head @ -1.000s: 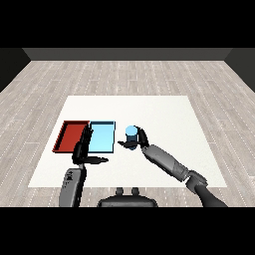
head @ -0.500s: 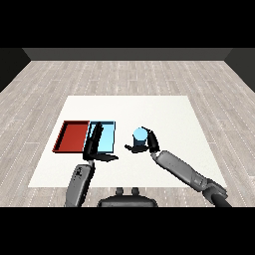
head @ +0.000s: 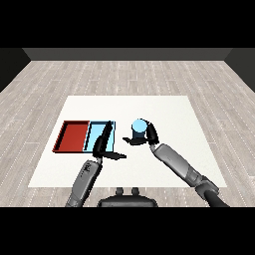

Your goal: Pick the blue can and put it in the blue box

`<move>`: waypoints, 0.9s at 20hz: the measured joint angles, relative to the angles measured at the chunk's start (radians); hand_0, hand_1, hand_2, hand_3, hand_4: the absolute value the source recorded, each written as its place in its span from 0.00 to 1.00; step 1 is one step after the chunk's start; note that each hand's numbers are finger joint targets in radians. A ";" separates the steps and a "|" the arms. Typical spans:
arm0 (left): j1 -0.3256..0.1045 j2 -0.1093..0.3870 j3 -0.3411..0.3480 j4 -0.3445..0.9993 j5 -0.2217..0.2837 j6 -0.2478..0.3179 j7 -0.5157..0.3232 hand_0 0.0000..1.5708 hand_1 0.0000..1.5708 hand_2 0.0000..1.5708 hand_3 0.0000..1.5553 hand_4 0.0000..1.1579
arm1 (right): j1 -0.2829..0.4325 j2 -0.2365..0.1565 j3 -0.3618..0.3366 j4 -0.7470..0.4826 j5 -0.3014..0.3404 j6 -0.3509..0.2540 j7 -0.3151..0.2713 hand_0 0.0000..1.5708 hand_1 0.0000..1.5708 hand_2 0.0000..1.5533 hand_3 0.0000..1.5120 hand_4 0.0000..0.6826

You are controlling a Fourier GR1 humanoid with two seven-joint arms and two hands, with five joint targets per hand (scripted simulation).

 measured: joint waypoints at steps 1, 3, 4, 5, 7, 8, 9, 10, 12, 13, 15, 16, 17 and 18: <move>-0.014 0.000 -0.010 0.006 0.008 0.008 0.010 0.00 0.00 0.00 0.00 0.00 | 0.005 0.001 -0.007 -0.015 0.017 0.007 0.013 0.96 0.96 0.94 0.92 0.85; -0.020 0.000 -0.043 0.014 0.019 0.034 0.010 0.00 0.00 0.00 0.00 0.00 | 0.016 0.013 -0.041 -0.018 0.045 0.027 0.012 0.94 0.94 0.93 0.91 0.85; -0.027 0.000 -0.038 0.030 0.026 0.027 0.003 0.00 0.00 0.00 0.00 0.00 | 0.022 0.021 -0.059 -0.014 0.058 0.046 0.006 0.93 0.93 0.93 0.91 0.85; -0.029 0.000 -0.042 0.042 0.032 0.031 -0.004 0.00 0.00 0.00 0.00 0.00 | 0.027 0.014 -0.076 -0.035 0.070 0.057 0.021 0.93 0.93 0.92 0.91 0.86; -0.049 0.000 -0.050 0.074 0.047 0.043 -0.020 0.00 0.00 0.00 0.00 0.00 | 0.018 0.031 -0.099 -0.040 0.104 0.069 0.043 0.93 0.93 0.93 0.91 0.86; -0.045 0.000 -0.047 0.065 0.048 0.039 -0.011 0.00 0.00 0.00 0.00 0.00 | 0.024 0.042 -0.109 -0.045 0.127 0.074 0.053 0.93 0.93 0.93 0.91 0.86; -0.035 0.003 -0.046 0.044 0.050 0.032 0.005 0.00 0.00 0.00 0.00 0.00 | 0.030 0.053 -0.113 -0.060 0.147 0.073 0.068 0.93 0.93 0.93 0.91 0.87; -0.046 0.002 -0.052 0.056 0.055 0.037 0.000 0.00 0.00 0.00 0.00 0.00 | 0.027 0.056 -0.124 -0.076 0.164 0.080 0.089 0.93 0.93 0.93 0.91 0.87; -0.022 0.001 -0.078 0.050 0.055 0.042 -0.016 0.00 0.00 0.00 0.00 0.00 | 0.028 0.077 -0.143 -0.078 0.193 0.099 0.101 0.92 0.92 0.92 0.91 0.86; -0.029 0.001 -0.083 0.055 0.059 0.050 -0.017 0.00 0.00 0.00 0.00 0.00 | 0.033 0.089 -0.156 -0.072 0.209 0.116 0.099 0.92 0.92 0.93 0.91 0.86; -0.037 0.001 -0.092 0.062 0.060 0.061 -0.024 0.00 0.00 0.00 0.00 0.00 | 0.066 0.102 -0.167 -0.098 0.242 0.137 0.110 0.94 0.94 0.93 0.91 0.84; -0.037 0.000 -0.095 0.078 0.064 0.060 -0.038 0.00 0.00 0.00 0.00 0.00 | 0.063 0.109 -0.184 -0.091 0.252 0.154 0.116 0.94 0.94 0.93 0.92 0.84; -0.044 0.000 -0.096 0.081 0.065 0.068 -0.037 0.00 0.00 0.00 0.00 0.00 | 0.063 0.123 -0.197 -0.083 0.268 0.166 0.115 0.94 0.94 0.93 0.91 0.84; -0.055 0.000 -0.089 0.091 0.060 0.068 -0.036 0.00 0.00 0.00 0.00 0.00 | 0.075 0.124 -0.204 -0.100 0.283 0.176 0.128 0.94 0.94 0.94 0.92 0.84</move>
